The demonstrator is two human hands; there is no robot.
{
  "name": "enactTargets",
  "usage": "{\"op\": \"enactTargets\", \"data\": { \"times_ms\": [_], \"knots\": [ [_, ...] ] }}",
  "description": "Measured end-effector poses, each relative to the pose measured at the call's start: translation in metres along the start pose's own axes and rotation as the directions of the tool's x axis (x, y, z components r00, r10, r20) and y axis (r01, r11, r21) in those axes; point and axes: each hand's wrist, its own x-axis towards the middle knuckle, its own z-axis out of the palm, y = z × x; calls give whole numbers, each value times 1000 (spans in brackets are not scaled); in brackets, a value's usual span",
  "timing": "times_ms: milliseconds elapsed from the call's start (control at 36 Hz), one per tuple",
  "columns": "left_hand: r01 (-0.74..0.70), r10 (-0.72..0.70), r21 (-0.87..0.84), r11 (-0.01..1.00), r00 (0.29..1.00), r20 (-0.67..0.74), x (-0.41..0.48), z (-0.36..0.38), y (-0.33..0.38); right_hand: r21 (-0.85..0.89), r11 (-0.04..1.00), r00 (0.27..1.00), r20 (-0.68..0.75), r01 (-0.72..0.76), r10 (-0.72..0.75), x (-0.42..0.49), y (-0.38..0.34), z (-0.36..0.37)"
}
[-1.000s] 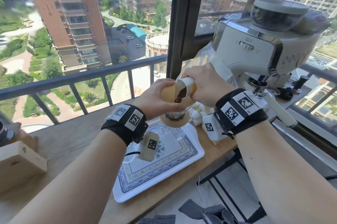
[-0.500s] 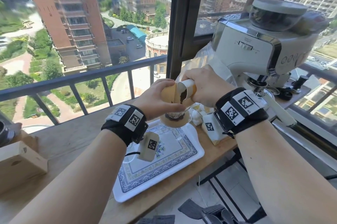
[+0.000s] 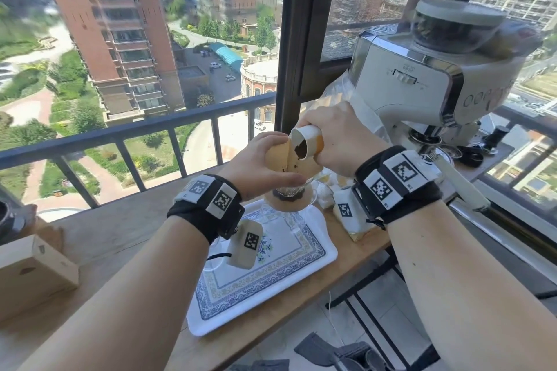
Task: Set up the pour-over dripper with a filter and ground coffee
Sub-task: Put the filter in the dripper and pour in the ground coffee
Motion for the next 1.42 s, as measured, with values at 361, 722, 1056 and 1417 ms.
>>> {"op": "enactTargets", "data": {
  "times_ms": [361,722,1056,1417],
  "knots": [
    [1,-1,4,1000,1000,10,2,-2,-1,-39,999,999,39,-19,21,2,-2,0],
    [3,-3,4,1000,1000,-3,3,-1,0,-22,1000,997,76,-11,13,3,-1,-3],
    [9,-9,-18,1000,1000,5,0,0,-6,-26,999,992,122,-25,28,1,-7,-5],
    [12,-12,-6,1000,1000,-12,1,1,-6,-74,997,996,87,-15,21,3,-10,-10]
  ]
}}
